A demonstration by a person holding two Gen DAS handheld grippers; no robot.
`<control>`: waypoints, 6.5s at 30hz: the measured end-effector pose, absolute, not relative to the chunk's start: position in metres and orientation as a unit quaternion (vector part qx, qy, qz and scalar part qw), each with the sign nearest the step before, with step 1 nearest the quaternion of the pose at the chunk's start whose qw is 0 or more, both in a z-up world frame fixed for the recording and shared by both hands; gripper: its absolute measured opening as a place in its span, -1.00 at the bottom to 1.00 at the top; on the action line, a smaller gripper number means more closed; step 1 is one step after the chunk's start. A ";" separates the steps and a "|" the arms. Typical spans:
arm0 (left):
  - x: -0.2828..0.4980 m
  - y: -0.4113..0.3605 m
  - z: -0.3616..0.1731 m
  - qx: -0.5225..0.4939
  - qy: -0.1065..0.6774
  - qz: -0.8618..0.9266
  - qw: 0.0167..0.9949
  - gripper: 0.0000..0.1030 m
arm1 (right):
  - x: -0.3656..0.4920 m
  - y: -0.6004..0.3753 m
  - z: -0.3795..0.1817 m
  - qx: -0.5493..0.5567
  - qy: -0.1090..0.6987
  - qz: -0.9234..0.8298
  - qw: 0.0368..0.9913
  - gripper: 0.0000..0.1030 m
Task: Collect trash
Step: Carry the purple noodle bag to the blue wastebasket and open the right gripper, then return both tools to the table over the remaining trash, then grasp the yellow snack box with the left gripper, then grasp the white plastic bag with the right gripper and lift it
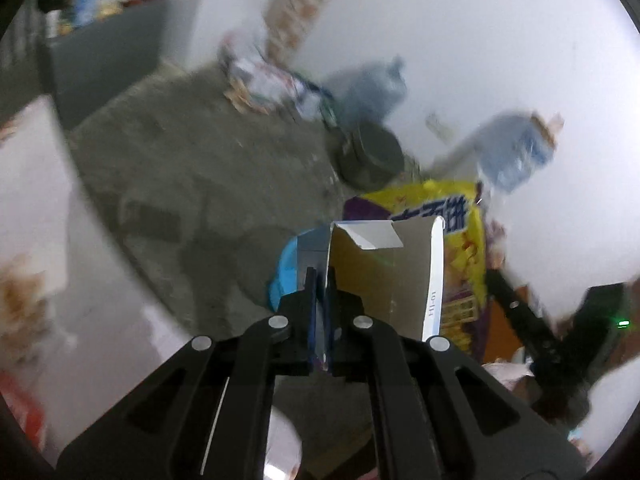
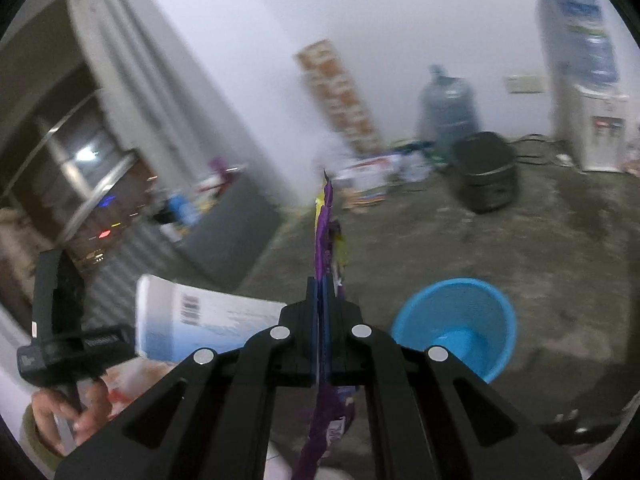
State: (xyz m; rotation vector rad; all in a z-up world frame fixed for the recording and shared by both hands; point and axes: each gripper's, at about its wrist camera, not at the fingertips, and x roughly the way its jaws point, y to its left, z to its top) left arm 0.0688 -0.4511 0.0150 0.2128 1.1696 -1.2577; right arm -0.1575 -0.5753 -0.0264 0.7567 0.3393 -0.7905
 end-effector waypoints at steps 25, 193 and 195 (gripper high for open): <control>0.057 -0.557 -0.081 0.095 0.557 -0.520 0.641 0.43 | -0.181 -0.690 -0.187 0.442 0.243 -0.466 0.727 -0.34; 0.041 0.128 0.054 0.032 0.287 -0.164 0.943 -0.85 | 0.081 -0.173 0.031 0.118 0.390 0.245 0.880 -0.94; 0.038 0.128 0.056 0.033 0.284 -0.165 0.944 -0.85 | 0.077 -0.175 0.039 0.128 0.377 0.257 0.880 -0.94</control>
